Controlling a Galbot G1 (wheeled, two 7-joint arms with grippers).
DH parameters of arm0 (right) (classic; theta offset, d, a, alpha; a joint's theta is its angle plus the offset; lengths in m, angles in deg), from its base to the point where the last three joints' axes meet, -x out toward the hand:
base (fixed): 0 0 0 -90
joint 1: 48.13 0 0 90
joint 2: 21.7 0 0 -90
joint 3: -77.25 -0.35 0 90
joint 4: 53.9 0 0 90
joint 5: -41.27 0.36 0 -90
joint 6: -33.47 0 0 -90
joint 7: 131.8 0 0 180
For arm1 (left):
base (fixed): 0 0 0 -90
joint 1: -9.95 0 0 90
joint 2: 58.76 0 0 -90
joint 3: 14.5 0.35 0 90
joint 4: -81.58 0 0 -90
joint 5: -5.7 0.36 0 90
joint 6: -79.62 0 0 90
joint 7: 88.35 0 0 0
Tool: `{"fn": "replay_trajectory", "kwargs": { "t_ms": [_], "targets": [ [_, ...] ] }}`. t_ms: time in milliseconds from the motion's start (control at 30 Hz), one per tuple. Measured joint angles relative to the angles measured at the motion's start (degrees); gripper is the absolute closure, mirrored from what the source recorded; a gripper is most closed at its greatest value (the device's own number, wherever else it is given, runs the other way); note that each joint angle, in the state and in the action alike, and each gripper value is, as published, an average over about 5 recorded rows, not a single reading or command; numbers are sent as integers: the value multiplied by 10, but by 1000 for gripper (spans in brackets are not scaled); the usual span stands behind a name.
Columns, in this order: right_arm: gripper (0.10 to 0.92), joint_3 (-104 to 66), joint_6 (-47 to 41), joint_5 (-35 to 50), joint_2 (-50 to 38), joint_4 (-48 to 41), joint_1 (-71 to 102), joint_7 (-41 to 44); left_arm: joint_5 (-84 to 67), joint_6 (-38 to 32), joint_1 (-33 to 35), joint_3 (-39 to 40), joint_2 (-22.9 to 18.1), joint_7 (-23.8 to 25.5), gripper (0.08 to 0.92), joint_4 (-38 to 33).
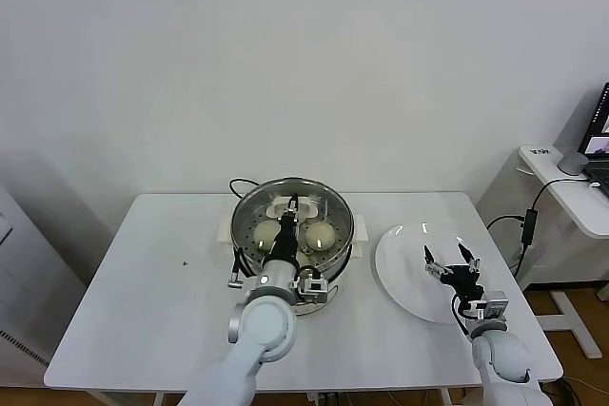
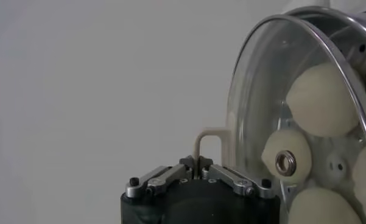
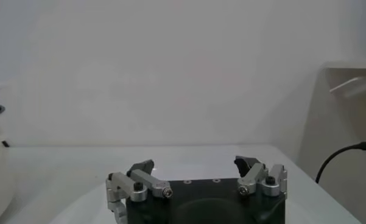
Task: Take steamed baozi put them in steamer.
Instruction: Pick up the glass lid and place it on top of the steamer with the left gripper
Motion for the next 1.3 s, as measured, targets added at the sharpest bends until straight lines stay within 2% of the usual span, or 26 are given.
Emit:
{"fn": "replay_trajectory", "kwargs": {
  "t_ms": [1300],
  "targets": [
    [203,-9,4,-2,5,-6,3,5,6,17,17,-8,-26,-19,875,23]
  ]
}}
